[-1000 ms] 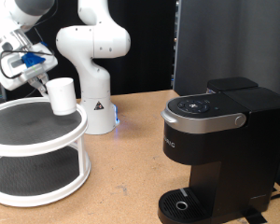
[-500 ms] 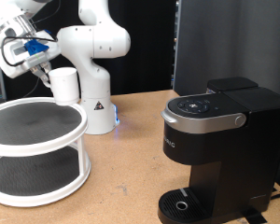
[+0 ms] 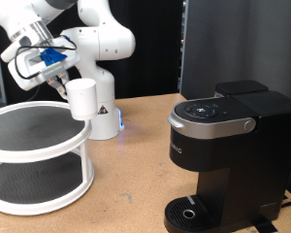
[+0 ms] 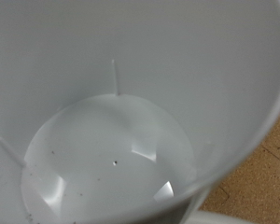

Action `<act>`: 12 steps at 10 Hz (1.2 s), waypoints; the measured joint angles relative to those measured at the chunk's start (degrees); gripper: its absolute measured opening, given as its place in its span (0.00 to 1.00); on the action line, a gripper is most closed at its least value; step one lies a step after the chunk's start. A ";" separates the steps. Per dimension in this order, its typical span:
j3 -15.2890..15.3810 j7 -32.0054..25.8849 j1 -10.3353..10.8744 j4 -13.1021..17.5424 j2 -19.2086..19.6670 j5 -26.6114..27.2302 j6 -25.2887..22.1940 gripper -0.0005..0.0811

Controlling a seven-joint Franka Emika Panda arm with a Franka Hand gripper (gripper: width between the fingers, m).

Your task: Make a cup of coffee with the keurig machine

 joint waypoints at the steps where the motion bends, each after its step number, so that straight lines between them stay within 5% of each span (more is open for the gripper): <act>1: 0.94 1.48 1.94 -0.12 1.09 1.77 2.81 0.10; 3: 2.55 3.92 5.05 -0.11 3.72 3.99 7.54 0.10; 7: 4.78 8.40 6.38 0.63 4.64 5.16 8.17 0.10; 12: 9.51 13.88 15.95 0.56 11.33 12.76 21.30 0.10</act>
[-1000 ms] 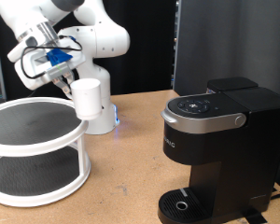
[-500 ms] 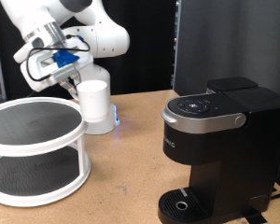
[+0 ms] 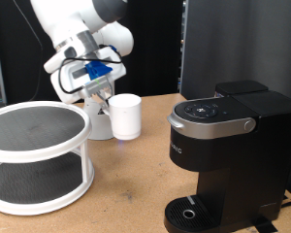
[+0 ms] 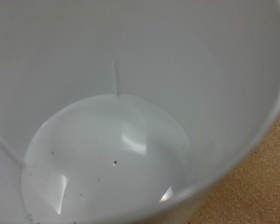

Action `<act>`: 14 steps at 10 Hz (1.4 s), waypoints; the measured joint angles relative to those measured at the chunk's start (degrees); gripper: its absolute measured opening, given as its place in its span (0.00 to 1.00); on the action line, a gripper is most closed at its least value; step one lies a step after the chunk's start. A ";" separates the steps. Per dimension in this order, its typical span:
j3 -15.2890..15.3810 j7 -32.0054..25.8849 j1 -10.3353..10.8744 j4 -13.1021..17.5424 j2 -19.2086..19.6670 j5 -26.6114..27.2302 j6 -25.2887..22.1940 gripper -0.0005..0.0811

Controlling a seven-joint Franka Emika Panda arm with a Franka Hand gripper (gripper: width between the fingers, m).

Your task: Make a cup of coffee with the keurig machine

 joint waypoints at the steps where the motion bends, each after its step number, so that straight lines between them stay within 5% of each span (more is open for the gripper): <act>1: 0.45 0.52 1.38 0.08 0.99 0.67 0.61 0.10; 5: 0.93 0.97 1.80 0.64 2.63 0.77 0.88 0.10; 8: 1.92 1.02 3.57 -0.39 8.51 1.79 7.95 0.10; 10: 0.60 -1.23 8.61 -0.58 13.37 7.05 14.21 0.10; 14: -8.47 -15.28 24.33 -0.18 20.42 25.05 22.11 0.10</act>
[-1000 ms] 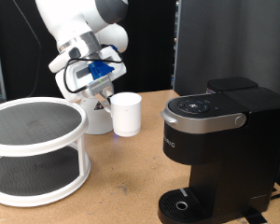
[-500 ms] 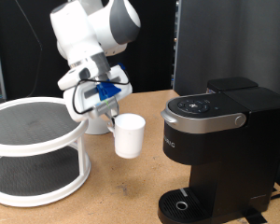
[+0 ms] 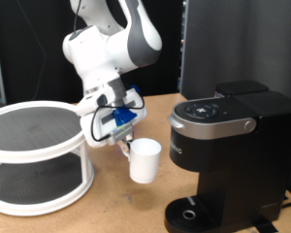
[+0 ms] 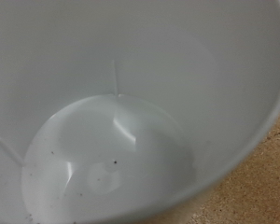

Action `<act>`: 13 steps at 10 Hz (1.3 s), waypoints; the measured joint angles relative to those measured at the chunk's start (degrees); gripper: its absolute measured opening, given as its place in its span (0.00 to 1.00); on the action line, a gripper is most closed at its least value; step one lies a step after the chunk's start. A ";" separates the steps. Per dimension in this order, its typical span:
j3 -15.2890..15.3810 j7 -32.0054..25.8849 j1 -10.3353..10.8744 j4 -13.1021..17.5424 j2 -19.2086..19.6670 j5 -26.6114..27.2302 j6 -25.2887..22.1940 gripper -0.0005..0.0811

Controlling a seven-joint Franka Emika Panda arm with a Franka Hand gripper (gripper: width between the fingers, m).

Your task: Make a cup of coffee with the keurig machine

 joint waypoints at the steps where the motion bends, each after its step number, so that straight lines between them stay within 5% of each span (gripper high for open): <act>1: -2.60 -4.75 3.72 0.16 0.88 5.42 1.01 0.10; 4: -6.98 -14.73 10.88 0.98 3.55 17.47 3.04 0.10; 7: -6.99 -14.74 11.07 1.51 3.88 18.22 2.50 0.10; 10: -7.11 -28.77 15.13 4.11 8.11 37.06 2.55 0.10; 13: -5.24 -37.02 16.67 7.37 13.09 50.45 1.34 0.10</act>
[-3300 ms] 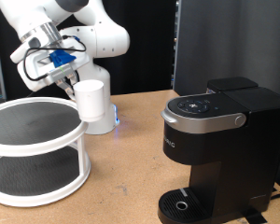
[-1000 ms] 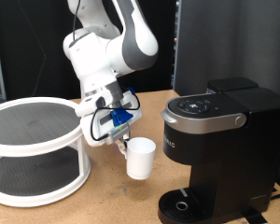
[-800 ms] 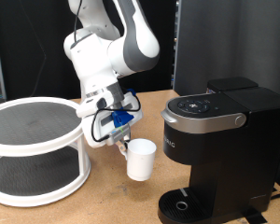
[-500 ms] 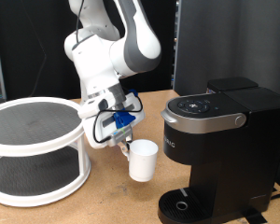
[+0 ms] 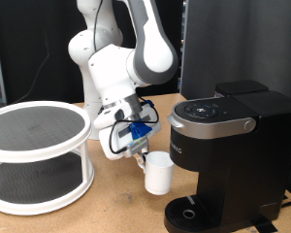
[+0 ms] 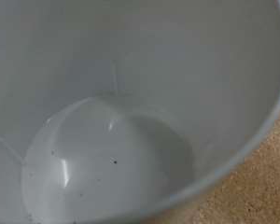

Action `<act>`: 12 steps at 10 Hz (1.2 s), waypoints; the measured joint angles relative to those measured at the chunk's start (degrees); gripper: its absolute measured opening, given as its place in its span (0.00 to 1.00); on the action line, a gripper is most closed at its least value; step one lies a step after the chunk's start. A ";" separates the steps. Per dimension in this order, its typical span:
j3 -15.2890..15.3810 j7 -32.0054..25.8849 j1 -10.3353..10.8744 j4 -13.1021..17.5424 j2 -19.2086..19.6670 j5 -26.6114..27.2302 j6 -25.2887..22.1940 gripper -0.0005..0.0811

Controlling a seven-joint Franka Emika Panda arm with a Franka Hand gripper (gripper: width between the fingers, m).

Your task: Make a cup of coffee with the keurig machine

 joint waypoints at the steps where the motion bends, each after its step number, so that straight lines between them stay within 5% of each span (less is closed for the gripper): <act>1: 0.64 -1.15 0.11 1.04 1.11 2.28 -0.71 0.10; 6: 2.74 -2.58 0.14 5.55 4.56 8.43 -1.86 0.10; 12: 3.39 -1.10 0.13 8.90 7.78 8.90 -2.60 0.10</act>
